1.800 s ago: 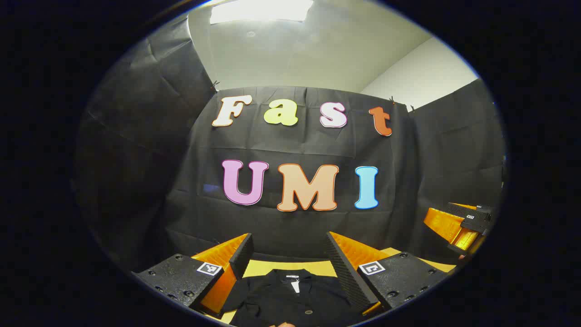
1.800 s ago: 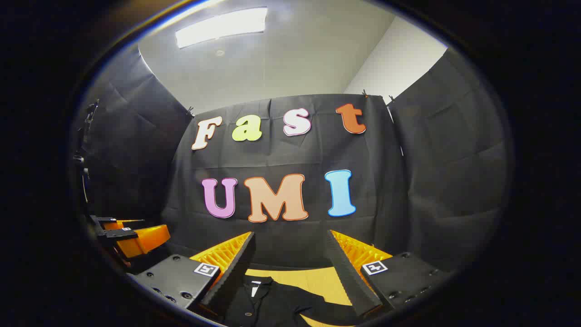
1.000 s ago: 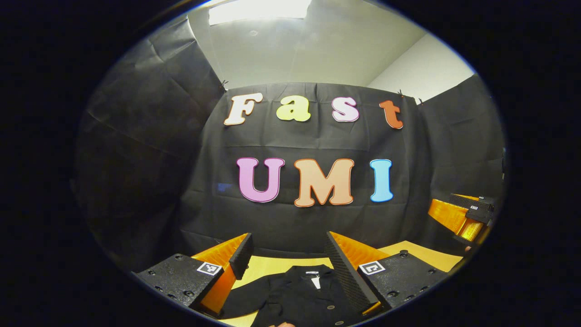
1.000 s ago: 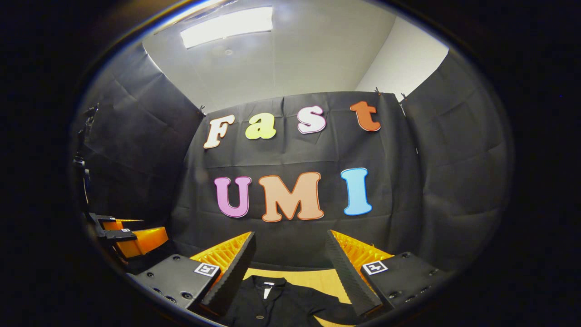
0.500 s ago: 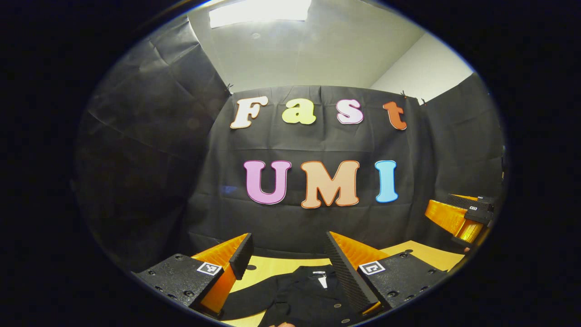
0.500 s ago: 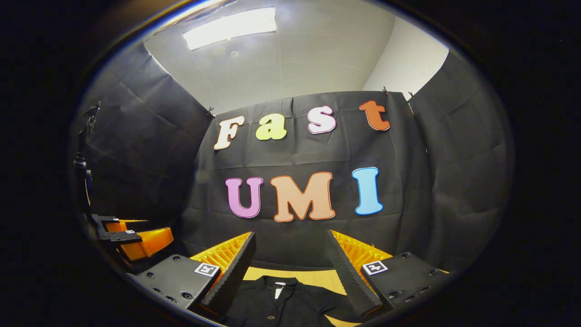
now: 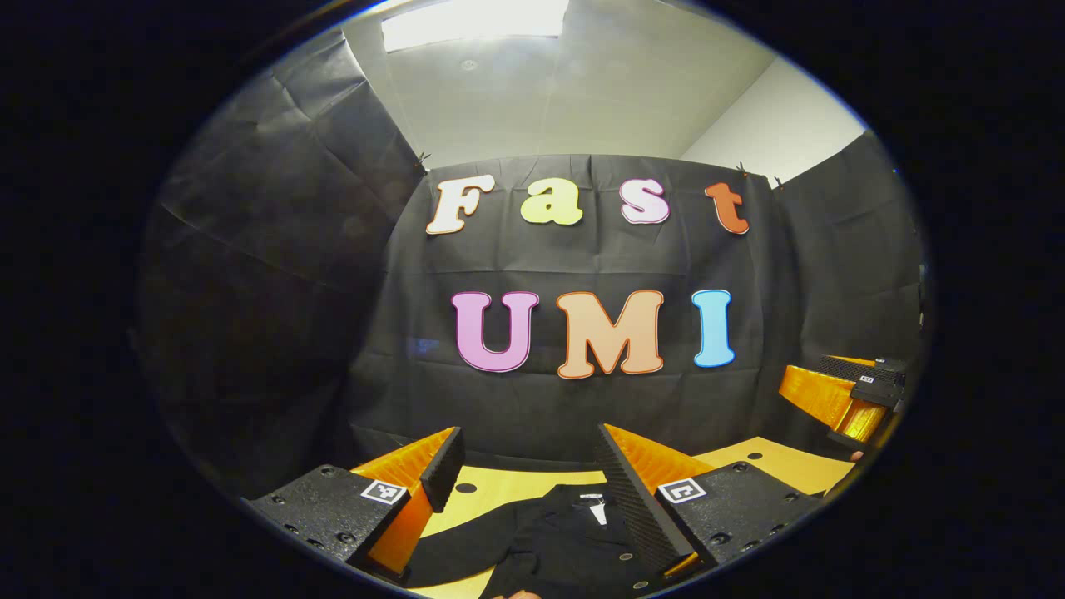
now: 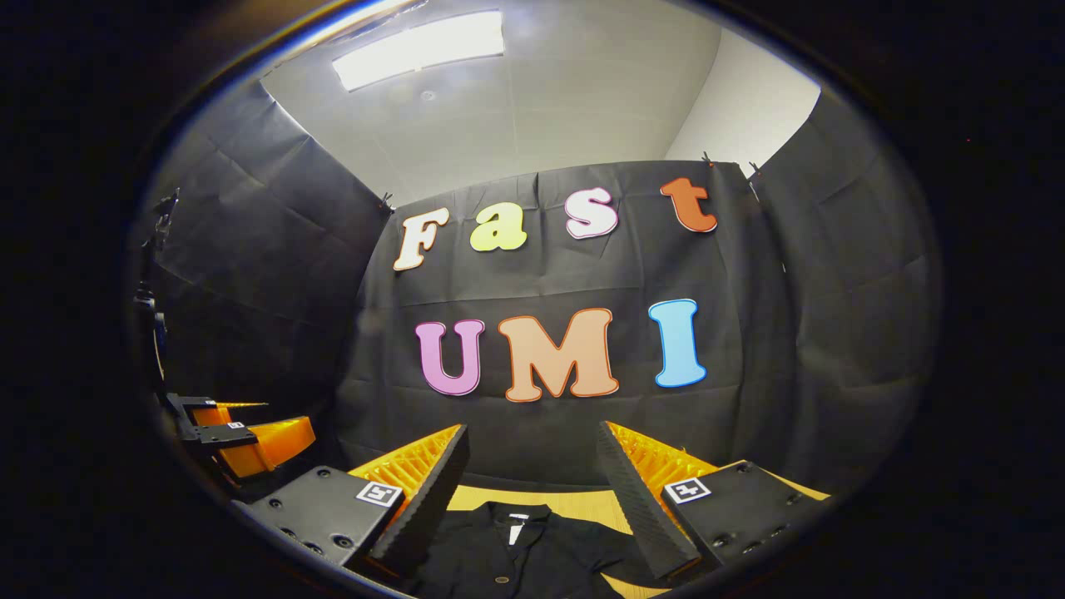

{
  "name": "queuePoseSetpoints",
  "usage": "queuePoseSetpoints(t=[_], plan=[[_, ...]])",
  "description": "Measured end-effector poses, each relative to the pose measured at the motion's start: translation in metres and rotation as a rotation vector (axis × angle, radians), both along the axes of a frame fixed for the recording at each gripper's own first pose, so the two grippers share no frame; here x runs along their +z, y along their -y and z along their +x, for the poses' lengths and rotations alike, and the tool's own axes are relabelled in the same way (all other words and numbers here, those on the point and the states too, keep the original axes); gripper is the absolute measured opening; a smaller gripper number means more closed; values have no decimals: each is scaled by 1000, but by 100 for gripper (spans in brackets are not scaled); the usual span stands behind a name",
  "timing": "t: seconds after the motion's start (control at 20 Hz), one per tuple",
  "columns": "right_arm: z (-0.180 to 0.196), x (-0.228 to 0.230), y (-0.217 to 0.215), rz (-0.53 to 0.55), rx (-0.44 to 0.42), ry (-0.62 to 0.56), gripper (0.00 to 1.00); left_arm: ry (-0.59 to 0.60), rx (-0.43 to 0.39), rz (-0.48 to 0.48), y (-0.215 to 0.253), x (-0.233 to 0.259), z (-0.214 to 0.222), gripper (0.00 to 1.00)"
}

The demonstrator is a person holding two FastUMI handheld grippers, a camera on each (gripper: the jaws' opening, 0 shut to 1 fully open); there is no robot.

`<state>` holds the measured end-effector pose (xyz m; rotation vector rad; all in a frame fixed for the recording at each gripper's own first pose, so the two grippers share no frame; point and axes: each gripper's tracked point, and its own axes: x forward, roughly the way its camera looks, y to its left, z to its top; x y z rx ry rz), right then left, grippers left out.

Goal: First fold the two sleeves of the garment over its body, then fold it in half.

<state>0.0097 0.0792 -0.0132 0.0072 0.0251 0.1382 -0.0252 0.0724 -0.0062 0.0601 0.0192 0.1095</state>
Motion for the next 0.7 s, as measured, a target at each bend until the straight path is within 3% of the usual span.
queuePoseSetpoints(t=[0.7], plan=[[4, -7, -12, -11, 21, -22, 97, -19, 1, -23, -5, -10, 5, 94]])
